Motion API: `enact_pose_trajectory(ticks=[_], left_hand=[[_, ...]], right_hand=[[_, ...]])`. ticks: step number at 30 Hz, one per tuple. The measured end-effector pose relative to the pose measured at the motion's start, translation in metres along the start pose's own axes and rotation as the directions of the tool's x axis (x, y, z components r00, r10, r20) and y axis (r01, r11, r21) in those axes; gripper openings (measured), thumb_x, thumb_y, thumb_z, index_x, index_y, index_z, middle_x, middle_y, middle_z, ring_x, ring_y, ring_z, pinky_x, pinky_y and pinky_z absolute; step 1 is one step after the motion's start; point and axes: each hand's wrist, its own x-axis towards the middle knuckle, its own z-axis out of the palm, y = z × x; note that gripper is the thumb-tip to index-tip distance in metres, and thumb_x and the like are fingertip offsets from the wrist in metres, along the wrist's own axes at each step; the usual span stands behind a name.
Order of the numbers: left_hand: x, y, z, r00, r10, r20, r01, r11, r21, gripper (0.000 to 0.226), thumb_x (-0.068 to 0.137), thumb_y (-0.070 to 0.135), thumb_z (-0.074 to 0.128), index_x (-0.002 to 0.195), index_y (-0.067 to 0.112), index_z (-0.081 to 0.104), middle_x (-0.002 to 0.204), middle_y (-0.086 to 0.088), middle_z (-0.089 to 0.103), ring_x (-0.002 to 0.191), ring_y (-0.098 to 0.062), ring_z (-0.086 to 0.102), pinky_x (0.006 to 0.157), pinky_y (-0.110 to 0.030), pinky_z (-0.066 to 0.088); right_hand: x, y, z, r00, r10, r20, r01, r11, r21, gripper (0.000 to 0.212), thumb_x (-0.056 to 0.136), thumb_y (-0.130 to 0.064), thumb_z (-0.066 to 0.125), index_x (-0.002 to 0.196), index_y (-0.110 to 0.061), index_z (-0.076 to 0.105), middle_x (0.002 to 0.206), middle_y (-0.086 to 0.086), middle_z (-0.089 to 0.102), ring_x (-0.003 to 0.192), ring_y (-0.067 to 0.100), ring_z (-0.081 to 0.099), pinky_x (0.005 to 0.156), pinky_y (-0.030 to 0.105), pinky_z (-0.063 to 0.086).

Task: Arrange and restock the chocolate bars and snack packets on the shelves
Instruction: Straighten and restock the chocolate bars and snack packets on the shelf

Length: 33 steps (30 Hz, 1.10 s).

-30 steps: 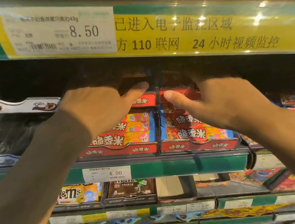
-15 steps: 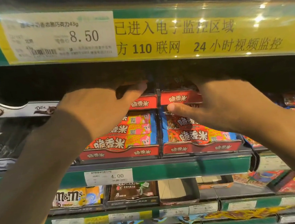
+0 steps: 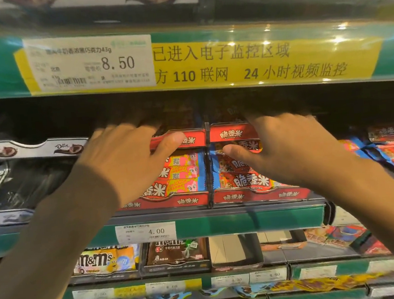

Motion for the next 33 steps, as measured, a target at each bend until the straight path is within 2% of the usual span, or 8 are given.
enact_pose_trajectory(ticks=[2,4,7,12,17,25,30,33], left_hand=[[-0.003,0.001,0.0,1.0,-0.016,0.02,0.015,1.0,0.015,0.083,0.082,0.073,0.0,0.115,0.023,0.057,0.082,-0.003,0.044,0.087,-0.024,0.042,0.093,-0.041,0.038],[-0.007,0.005,-0.002,0.999,-0.027,0.025,0.026,1.0,0.014,0.085,0.082,0.071,0.001,0.126,0.022,0.054,0.102,-0.01,0.056,0.101,-0.029,0.048,0.098,-0.041,0.035],[-0.014,0.015,-0.002,0.999,-0.05,-0.012,0.049,0.997,-0.059,0.086,0.082,0.07,0.005,0.139,0.019,0.046,0.127,-0.012,0.055,0.121,-0.03,0.044,0.106,-0.041,0.029],[-0.036,0.039,0.009,0.972,0.021,-0.236,-0.075,0.972,-0.221,0.055,0.098,0.055,0.036,0.136,0.018,0.05,0.129,-0.004,0.051,0.125,-0.023,0.039,0.108,-0.039,0.028],[-0.059,0.092,0.009,0.918,0.139,-0.371,-0.273,0.9,-0.339,0.034,0.089,0.04,0.052,0.116,0.021,0.063,0.115,0.004,0.06,0.111,-0.017,0.048,0.099,-0.026,0.028],[-0.044,0.206,0.025,0.908,0.293,-0.299,-0.408,0.78,-0.475,0.027,0.086,0.042,0.051,0.104,0.026,0.064,0.099,0.009,0.061,0.098,-0.016,0.054,0.09,-0.028,0.037],[-0.02,0.268,0.047,0.945,0.288,-0.154,-0.326,0.853,-0.408,0.035,0.082,0.049,0.046,0.101,0.026,0.065,0.1,0.007,0.065,0.101,-0.019,0.059,0.089,-0.035,0.049],[-0.002,0.296,0.06,0.945,0.321,-0.057,-0.318,0.866,-0.385,0.037,0.089,0.045,0.047,0.113,0.023,0.064,0.111,0.003,0.063,0.112,-0.021,0.056,0.097,-0.035,0.045]], right_hand=[[-0.001,0.001,0.001,1.0,-0.001,0.004,0.001,1.0,0.012,0.061,0.089,-0.074,0.036,0.122,-0.025,0.047,0.105,0.004,0.068,0.098,0.032,0.064,0.074,0.04,0.039],[-0.003,0.0,0.0,1.0,0.006,-0.007,-0.005,0.999,0.039,0.059,0.09,-0.071,0.04,0.124,-0.023,0.049,0.106,0.006,0.067,0.1,0.033,0.063,0.078,0.041,0.039],[-0.012,-0.001,0.0,0.995,0.026,-0.093,-0.013,0.99,0.139,0.054,0.094,-0.056,0.051,0.131,-0.018,0.053,0.112,0.008,0.067,0.106,0.032,0.06,0.084,0.041,0.044],[-0.041,0.012,0.005,0.961,-0.02,-0.274,0.115,0.936,0.334,0.032,0.094,-0.031,0.061,0.12,-0.014,0.062,0.114,0.003,0.065,0.108,0.021,0.055,0.087,0.028,0.041],[-0.08,0.051,0.006,0.967,0.009,-0.256,0.097,0.912,0.398,0.026,0.093,-0.032,0.057,0.113,-0.016,0.064,0.105,-0.002,0.065,0.098,0.019,0.057,0.078,0.036,0.048],[-0.138,0.158,0.006,0.977,0.207,-0.057,-0.177,0.927,0.33,0.035,0.089,-0.043,0.052,0.115,-0.021,0.062,0.113,-0.003,0.066,0.105,0.023,0.061,0.08,0.041,0.053],[-0.163,0.23,0.01,0.948,0.319,0.022,-0.316,0.923,0.219,0.031,0.09,-0.042,0.059,0.115,-0.023,0.062,0.115,-0.003,0.066,0.107,0.026,0.061,0.08,0.04,0.053],[-0.169,0.27,0.019,0.934,0.349,0.076,-0.357,0.92,0.162,0.031,0.09,-0.04,0.063,0.116,-0.023,0.062,0.115,-0.002,0.065,0.108,0.025,0.06,0.078,0.037,0.05]])
